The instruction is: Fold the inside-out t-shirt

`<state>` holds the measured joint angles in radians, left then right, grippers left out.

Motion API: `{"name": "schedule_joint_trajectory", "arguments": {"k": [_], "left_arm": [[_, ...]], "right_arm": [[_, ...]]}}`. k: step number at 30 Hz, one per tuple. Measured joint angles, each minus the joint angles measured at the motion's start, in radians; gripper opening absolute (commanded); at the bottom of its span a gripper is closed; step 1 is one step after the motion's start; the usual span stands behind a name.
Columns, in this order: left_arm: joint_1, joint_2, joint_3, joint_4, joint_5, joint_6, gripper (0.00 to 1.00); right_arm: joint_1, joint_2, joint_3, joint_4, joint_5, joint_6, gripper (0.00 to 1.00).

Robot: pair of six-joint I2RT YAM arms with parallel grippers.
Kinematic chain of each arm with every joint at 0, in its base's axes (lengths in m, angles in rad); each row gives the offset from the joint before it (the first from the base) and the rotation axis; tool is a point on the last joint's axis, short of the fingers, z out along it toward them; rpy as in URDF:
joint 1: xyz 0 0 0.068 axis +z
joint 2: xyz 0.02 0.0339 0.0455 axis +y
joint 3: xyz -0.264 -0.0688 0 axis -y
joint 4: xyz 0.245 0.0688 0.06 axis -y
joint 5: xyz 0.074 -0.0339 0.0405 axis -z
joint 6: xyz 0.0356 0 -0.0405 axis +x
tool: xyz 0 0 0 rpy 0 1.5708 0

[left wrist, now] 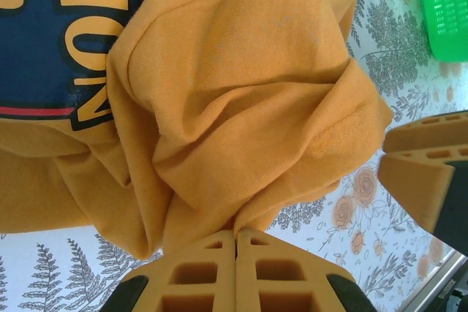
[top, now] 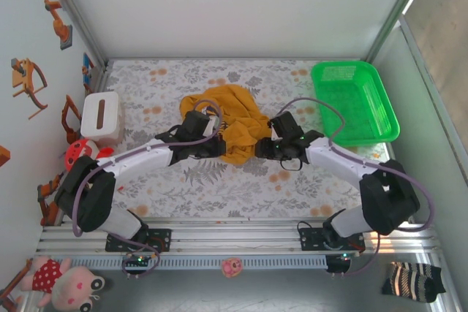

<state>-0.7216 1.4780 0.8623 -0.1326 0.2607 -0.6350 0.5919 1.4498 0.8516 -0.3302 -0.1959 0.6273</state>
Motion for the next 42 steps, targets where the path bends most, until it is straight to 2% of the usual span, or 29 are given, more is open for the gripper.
{"name": "schedule_joint_trajectory", "arguments": {"k": [7, 22, 25, 32, 42], "left_arm": [[0.0, 0.0, 0.0, -0.008, -0.002, 0.0, 0.0], [0.0, 0.0, 0.0, -0.011, -0.003, 0.001, 0.0], [0.0, -0.001, 0.0, -0.011, -0.003, 0.002, 0.0], [0.0, -0.002, 0.0, -0.011, -0.003, 0.003, 0.0], [0.012, -0.005, 0.01, -0.034, -0.002, 0.003, 0.0]], "right_arm": [[0.0, 0.09, 0.035, 0.053, 0.0, 0.021, 0.46], [0.0, 0.091, 0.072, 0.066, 0.013, 0.043, 0.44], [-0.006, 0.091, 0.076, 0.069, 0.016, 0.053, 0.38], [-0.024, 0.119, 0.098, 0.082, 0.014, 0.064, 0.01], [-0.035, 0.096, 0.092, 0.072, -0.013, 0.053, 0.0]]}}
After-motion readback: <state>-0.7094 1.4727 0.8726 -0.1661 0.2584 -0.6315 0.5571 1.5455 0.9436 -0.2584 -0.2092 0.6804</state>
